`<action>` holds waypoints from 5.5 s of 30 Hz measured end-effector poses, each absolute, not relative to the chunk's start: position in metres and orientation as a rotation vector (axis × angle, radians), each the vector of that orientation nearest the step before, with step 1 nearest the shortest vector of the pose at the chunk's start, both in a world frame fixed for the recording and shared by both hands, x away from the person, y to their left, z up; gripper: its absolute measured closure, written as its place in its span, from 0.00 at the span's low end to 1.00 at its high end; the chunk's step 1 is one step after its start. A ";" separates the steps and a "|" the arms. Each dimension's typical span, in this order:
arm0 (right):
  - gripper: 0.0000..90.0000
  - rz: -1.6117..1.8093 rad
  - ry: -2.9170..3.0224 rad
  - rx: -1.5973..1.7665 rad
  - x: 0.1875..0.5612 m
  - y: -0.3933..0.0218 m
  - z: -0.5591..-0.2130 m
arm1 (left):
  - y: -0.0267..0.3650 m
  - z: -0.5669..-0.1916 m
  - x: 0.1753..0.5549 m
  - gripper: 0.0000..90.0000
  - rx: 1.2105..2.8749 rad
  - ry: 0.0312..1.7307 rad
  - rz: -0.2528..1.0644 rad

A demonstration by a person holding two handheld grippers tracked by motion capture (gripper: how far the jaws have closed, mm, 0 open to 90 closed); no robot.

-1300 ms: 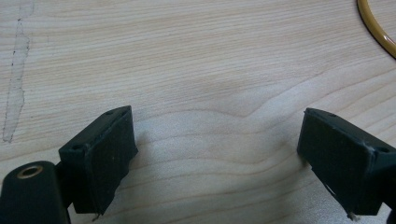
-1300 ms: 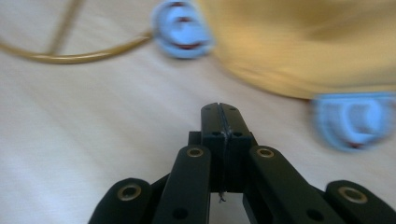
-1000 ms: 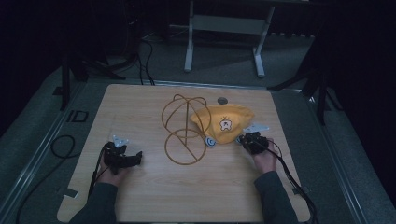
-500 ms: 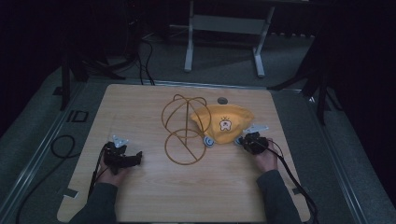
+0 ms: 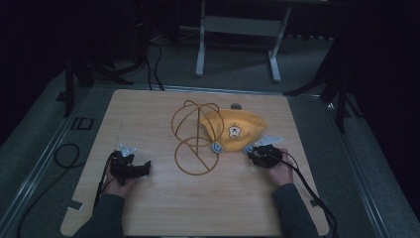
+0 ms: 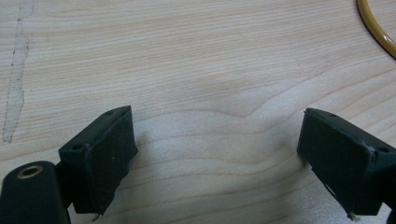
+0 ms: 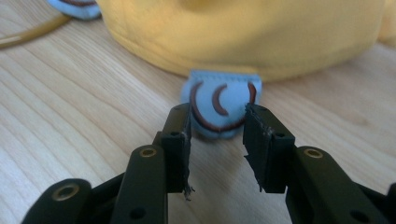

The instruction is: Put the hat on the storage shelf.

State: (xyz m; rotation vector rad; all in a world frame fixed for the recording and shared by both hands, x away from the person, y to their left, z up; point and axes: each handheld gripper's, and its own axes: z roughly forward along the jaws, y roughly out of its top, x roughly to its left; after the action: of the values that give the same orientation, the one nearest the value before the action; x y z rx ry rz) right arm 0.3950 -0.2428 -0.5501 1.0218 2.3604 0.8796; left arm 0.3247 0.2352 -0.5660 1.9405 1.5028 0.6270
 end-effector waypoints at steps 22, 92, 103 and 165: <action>0.93 0.768 2.386 0.986 0.405 -0.227 -0.547 | 0.235 -0.566 0.325 0.13 1.940 1.503 0.626; 0.73 0.921 2.426 0.770 0.387 -0.225 -0.410 | 0.235 -0.566 0.325 0.13 1.938 1.503 0.627; 0.72 0.854 2.496 0.777 0.394 -0.218 -0.415 | 0.235 -0.566 0.325 0.13 1.939 1.503 0.627; 0.92 0.266 2.834 0.705 0.442 -0.172 -0.417 | 0.235 -0.566 0.325 0.13 1.942 1.502 0.626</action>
State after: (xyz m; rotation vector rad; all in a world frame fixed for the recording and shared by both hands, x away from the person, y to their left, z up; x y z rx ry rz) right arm 0.4416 -0.1723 -0.4167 0.7051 2.8337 0.2665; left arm 0.3247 0.2352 -0.5659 1.9423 1.5017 0.6259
